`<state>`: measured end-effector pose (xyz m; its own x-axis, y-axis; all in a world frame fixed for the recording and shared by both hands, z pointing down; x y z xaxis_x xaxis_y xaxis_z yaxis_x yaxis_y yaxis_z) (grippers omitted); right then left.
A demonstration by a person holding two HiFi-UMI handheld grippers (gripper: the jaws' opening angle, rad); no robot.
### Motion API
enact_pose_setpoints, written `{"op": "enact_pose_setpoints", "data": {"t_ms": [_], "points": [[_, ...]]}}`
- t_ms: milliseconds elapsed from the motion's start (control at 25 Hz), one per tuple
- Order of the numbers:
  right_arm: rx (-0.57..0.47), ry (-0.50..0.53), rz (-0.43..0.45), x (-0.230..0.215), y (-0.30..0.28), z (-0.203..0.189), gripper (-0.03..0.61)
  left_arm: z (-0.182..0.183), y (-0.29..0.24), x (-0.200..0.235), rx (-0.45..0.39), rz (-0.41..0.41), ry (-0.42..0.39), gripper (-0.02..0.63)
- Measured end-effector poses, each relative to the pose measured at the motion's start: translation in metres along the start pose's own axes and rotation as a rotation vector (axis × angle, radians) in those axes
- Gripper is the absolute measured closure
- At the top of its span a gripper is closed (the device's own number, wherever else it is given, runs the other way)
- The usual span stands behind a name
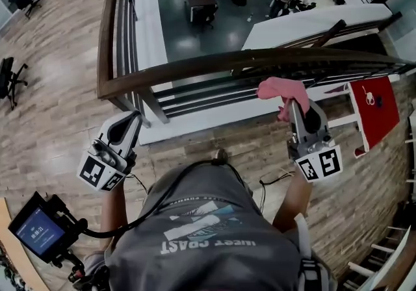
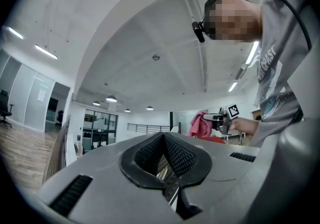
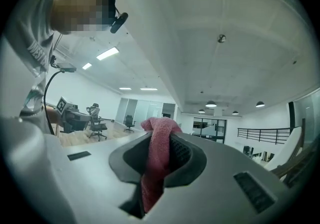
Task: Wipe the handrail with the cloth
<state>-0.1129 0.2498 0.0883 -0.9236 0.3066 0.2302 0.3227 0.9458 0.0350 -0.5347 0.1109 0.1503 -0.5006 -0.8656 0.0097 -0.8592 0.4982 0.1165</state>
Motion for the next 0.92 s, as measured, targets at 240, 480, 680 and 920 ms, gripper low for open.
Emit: {"op": "enact_pose_setpoints", "data": {"t_ms": [240,480,680,920], "points": [[0.03,-0.006,-0.053,-0.013,0.006,-0.004,0.537,-0.015,-0.028,0.004,0.02,-0.051,0.04,0.614],[0.075,-0.022,-0.134,-0.032,0.039,-0.024,0.538,-0.046,-0.077,-0.005,0.052,-0.136,0.074,0.614],[0.056,-0.064,-0.23,-0.098,0.107,-0.036,0.537,-0.03,-0.159,-0.062,0.096,-0.216,0.034,0.614],[-0.091,-0.418,0.234,-0.156,0.004,-0.126,0.538,0.042,-0.099,-0.112,0.374,0.259,-0.104,0.614]]}}
Point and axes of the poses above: the fingertips, and each gripper's own axes: y backward along the fingers, x to its left, z out of its top, the point moved 8 cm from there along y, backward along the fingers, and after that the axes turned 6 degrees about z, right-handed, at the moved point
